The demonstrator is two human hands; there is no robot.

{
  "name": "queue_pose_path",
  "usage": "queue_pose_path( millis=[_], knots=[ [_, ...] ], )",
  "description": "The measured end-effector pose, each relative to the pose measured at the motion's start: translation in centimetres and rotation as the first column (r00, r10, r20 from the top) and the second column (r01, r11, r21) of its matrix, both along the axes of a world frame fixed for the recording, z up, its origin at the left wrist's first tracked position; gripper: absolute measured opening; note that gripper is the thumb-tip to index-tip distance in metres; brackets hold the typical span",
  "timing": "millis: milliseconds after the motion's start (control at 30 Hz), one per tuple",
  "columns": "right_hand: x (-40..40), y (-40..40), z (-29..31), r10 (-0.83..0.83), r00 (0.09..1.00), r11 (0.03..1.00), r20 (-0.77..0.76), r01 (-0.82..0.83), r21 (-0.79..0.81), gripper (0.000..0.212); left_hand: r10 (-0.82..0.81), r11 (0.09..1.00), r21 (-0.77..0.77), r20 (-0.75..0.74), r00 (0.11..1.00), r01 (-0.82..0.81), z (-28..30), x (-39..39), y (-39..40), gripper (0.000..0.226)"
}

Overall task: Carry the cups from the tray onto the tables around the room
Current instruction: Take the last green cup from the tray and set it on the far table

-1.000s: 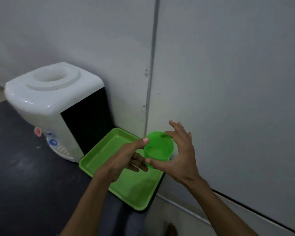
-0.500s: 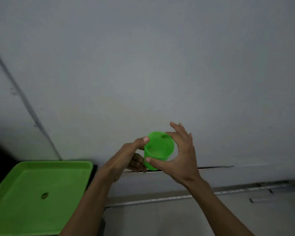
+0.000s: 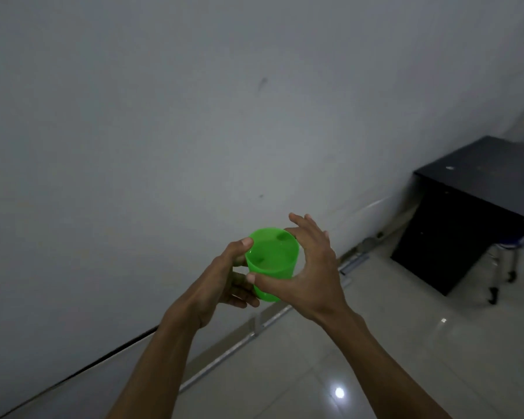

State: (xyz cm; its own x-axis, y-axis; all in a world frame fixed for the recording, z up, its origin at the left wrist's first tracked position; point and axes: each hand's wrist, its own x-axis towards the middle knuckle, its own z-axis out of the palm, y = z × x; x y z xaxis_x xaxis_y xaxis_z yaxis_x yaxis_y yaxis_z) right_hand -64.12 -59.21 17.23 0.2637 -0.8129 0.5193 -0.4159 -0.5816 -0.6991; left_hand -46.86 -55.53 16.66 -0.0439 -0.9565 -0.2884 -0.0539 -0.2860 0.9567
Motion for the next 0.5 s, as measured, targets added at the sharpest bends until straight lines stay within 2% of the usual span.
queue_pose_path(
  millis=[300,500],
  knots=[
    [-17.1,-4.9,-0.4,-0.341,0.940,0.939,0.006,0.340,0.052,0.075,-0.335,0.942,0.021,0.014,0.942,0.334,0.1,-17.2,-11.3,0.084],
    [-26.4,-7.8,-0.8,-0.552,0.833,0.832,-0.013,0.552,0.058,0.084,-0.554,0.832,0.054,0.014,0.832,0.552,-0.8,-27.8,-18.5,0.089]
  ],
)
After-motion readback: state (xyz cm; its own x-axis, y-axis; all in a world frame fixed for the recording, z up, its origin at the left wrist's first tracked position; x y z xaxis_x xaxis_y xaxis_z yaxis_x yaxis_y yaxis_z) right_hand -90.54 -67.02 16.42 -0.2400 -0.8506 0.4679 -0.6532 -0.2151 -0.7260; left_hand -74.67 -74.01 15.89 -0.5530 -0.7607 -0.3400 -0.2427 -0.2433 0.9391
